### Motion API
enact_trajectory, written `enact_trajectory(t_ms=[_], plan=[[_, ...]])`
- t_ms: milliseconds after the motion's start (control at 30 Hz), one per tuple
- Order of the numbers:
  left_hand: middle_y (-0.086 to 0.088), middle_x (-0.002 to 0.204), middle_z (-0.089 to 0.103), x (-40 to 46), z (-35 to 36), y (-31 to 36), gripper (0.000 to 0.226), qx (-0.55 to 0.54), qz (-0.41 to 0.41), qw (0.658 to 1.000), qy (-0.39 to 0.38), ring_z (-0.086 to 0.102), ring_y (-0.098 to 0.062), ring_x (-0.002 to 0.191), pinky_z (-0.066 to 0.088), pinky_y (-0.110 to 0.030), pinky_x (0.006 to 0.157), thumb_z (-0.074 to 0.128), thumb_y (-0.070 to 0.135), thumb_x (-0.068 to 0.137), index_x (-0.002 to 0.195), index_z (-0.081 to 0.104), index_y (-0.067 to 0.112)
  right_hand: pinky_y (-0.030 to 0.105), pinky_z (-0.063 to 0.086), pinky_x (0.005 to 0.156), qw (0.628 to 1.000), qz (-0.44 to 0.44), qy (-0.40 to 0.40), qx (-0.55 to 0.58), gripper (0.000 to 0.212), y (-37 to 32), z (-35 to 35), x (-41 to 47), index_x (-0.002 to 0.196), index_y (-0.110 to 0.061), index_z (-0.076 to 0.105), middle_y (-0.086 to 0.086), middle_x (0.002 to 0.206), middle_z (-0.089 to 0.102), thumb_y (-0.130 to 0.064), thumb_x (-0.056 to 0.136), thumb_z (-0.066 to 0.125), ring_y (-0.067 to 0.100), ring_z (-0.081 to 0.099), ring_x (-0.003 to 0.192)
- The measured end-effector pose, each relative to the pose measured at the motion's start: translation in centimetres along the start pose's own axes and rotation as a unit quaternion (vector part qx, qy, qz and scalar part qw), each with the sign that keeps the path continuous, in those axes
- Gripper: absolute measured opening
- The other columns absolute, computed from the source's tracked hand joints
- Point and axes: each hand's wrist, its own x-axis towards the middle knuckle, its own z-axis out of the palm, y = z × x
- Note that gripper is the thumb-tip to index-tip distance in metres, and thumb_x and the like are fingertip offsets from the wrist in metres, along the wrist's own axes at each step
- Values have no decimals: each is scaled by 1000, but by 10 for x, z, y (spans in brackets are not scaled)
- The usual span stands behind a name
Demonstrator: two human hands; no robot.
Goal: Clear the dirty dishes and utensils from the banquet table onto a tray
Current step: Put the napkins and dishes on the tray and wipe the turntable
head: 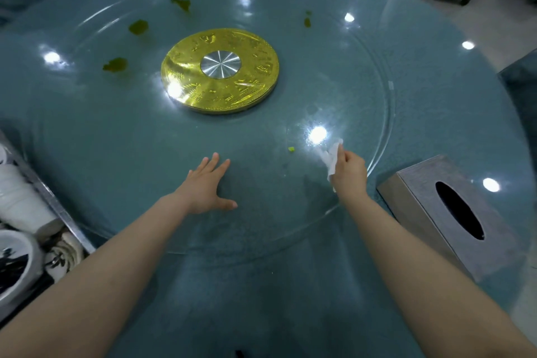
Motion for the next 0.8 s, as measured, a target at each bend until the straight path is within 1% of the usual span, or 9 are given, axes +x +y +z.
enact_trajectory(t_ms=[67,167,333,433,533,633,700,733,800], plan=[[-4,159,-18,-1,2,-6,111,-12,0,1000,-3,-14,-24,146,2,-52,115,68,60,74,152,-4,26,30,27,51,1000,21,11,19,49,-5,0,1,55,-12,33,2,54,36,-31,100,40,21,37,55],[-3,158,-20,-2,4,-16,110,0,2,1000,-1,-15,-24,146,0,-52,115,65,60,76,151,-6,27,31,22,48,1000,-3,16,18,50,-14,7,1,56,-15,29,-1,55,33,-39,98,39,15,30,51],[-1,158,-18,-2,2,-32,105,-11,16,1000,-2,-15,-23,146,0,-51,115,66,56,78,151,-4,30,31,23,51,996,-67,-9,-51,41,-35,33,8,61,-19,33,-5,60,42,-40,95,43,20,40,61],[-1,159,-16,-3,0,-39,101,-21,20,1000,-1,-14,-22,146,0,-50,115,66,53,79,151,-1,30,32,25,57,983,-114,-63,-132,36,-45,54,11,65,-21,35,-2,65,45,-41,93,45,24,43,69],[-2,160,-13,-3,-3,-46,98,-30,17,999,5,-11,-22,146,0,-50,115,67,48,81,152,3,30,35,38,69,949,-183,-109,-234,29,-46,75,5,95,-10,53,11,99,54,-38,93,46,28,50,89],[0,160,-11,-5,-3,-52,95,-41,16,999,19,-10,-21,147,-1,-50,115,68,44,81,152,6,32,34,35,87,891,-271,-102,-348,35,-35,84,-4,122,-8,48,12,118,49,-31,97,41,29,45,104],[1,160,-10,-6,-3,-56,94,-53,15,998,27,-10,-20,147,-2,-49,115,70,41,80,151,8,32,33,31,89,839,-350,-122,-399,34,-23,83,-9,129,-8,45,8,125,47,-18,97,39,27,42,108],[1,160,-10,-6,-3,-57,94,-58,16,998,29,-10,-20,147,-2,-49,115,70,40,80,151,9,32,31,29,89,828,-370,-137,-398,35,-20,81,-11,130,-9,45,6,127,46,-11,95,41,26,41,110],[1,160,-9,-7,-3,-58,94,-63,15,997,32,-9,-20,147,-2,-49,115,71,39,80,151,11,32,26,29,86,836,-363,-162,-377,39,-21,77,-9,127,-11,48,4,127,46,-3,90,48,23,41,110]])
